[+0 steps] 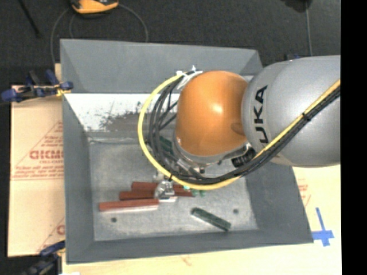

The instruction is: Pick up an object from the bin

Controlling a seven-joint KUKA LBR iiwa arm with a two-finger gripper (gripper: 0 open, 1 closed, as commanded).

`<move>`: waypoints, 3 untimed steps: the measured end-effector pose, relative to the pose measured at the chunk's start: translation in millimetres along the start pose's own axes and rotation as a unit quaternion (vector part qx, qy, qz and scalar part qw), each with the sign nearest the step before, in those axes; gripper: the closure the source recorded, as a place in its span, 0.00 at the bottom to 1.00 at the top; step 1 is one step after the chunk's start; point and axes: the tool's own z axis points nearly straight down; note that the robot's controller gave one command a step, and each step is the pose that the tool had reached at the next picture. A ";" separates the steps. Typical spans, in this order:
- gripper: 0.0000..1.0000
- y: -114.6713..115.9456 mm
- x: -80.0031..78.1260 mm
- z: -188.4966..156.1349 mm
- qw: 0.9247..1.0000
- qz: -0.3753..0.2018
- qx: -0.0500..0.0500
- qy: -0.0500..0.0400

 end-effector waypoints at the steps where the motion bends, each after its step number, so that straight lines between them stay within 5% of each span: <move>1: 0.00 -0.5 -1.7 -3.6 1.000 0.002 -0.001 -0.004; 3: 0.00 8.8 -19.7 121.0 0.999 -0.036 0.000 -0.002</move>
Offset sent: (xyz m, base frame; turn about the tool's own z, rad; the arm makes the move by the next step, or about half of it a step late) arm 0.0327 0.0178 -0.1550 -0.1013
